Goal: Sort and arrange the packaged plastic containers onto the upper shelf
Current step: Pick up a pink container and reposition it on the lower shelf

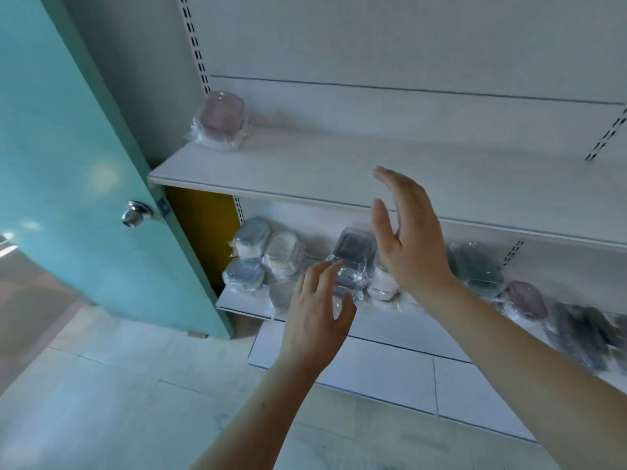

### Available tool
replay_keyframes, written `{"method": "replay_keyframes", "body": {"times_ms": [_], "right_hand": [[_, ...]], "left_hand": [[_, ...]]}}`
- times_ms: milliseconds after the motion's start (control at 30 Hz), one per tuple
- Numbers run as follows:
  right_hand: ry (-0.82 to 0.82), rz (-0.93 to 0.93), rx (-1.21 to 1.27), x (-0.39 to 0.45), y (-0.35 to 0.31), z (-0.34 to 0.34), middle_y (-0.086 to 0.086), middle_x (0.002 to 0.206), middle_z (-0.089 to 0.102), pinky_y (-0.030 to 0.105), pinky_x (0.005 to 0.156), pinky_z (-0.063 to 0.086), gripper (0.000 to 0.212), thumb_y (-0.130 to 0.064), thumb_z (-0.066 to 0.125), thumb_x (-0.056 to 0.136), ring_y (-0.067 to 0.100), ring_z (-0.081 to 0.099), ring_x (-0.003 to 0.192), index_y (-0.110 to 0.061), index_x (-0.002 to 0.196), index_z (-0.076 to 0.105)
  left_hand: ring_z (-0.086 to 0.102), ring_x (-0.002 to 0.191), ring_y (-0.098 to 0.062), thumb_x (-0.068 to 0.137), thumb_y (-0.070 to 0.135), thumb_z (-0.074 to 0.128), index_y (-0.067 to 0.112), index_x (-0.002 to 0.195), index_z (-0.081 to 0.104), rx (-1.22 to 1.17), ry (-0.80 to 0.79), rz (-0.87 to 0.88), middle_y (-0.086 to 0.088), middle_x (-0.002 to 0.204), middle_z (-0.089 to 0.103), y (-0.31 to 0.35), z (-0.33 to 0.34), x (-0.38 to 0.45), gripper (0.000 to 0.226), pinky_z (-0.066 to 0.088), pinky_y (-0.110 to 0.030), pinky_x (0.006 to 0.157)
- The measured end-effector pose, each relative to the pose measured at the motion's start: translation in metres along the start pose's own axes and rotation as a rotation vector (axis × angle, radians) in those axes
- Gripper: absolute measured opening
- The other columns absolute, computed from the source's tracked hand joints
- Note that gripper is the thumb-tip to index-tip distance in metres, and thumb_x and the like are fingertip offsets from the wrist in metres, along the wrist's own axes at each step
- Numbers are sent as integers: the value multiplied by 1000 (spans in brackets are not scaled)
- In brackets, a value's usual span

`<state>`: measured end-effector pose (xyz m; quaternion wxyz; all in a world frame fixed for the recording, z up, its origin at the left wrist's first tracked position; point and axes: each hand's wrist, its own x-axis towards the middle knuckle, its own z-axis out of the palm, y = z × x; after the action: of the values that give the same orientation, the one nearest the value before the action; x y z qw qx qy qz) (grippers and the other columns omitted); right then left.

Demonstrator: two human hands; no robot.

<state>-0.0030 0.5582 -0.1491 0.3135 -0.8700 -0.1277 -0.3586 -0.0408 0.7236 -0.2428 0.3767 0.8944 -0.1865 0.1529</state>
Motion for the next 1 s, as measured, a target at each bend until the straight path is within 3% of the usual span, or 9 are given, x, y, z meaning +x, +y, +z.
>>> {"method": "replay_keyframes", "body": {"times_ms": [133, 267, 433, 567, 667, 867, 933, 1000], "right_hand": [[56, -10, 34, 38, -33, 7, 5, 141, 55, 16, 112, 29, 45, -33, 40, 105, 20, 48, 133, -6, 140, 51], [64, -1, 73, 72, -50, 32, 3, 141, 55, 13, 111, 28, 44, -33, 40, 105, 18, 48, 133, -9, 141, 50], [56, 16, 181, 127, -61, 82, 2, 142, 55, 32, 113, 37, 46, -36, 39, 104, 17, 48, 133, -11, 141, 50], [29, 37, 232, 182, -52, 133, 4, 143, 52, 39, 113, 38, 48, -38, 41, 103, 20, 48, 133, -10, 142, 48], [-39, 82, 260, 223, -35, 175, 6, 145, 48, 42, 111, 40, 47, -35, 48, 103, 22, 48, 132, -10, 143, 46], [-286, 329, 327, 295, -2, 253, 6, 148, 48, 34, 112, 36, 47, -35, 49, 103, 23, 49, 133, -15, 145, 47], [-383, 362, 325, 309, 7, 276, 7, 141, 56, 25, 100, 37, 42, -36, 48, 104, 22, 55, 124, -14, 139, 54], [-407, 387, 316, 312, 15, 292, 12, 118, 69, 27, 87, 42, 40, -37, 46, 104, 26, 63, 108, -6, 118, 66]], "left_hand": [[47, 128, -13, 95, 41, 46, 22, 140, 48, 20, 84, 18, 6, 139, 49, -6, -46, 15, 48, 47, -33, 104], [47, 127, -12, 97, 41, 48, 23, 139, 50, 56, 150, 7, 6, 140, 50, -22, -80, 35, 46, 50, -36, 103], [48, 122, -8, 97, 41, 53, 26, 139, 51, 90, 227, -51, 9, 141, 49, -58, -113, 73, 45, 50, -30, 101], [46, 124, -9, 97, 37, 59, 28, 141, 47, 136, 252, -119, 10, 142, 44, -97, -130, 122, 47, 48, -32, 103], [48, 127, -15, 94, 37, 64, 26, 142, 48, 192, 306, -186, 5, 144, 45, -121, -138, 167, 51, 43, -29, 105], [36, 137, -26, 82, 51, 73, 22, 144, 43, 367, 445, -282, -5, 149, 40, -160, -138, 259, 75, 39, -44, 111], [24, 144, -28, 79, 62, 71, 26, 150, 32, 378, 383, -359, -5, 156, 28, -170, -132, 285, 89, 29, -42, 117], [19, 146, -26, 76, 66, 72, 31, 155, 18, 314, 317, -444, -2, 160, 18, -179, -126, 302, 102, 27, -42, 118]]}}
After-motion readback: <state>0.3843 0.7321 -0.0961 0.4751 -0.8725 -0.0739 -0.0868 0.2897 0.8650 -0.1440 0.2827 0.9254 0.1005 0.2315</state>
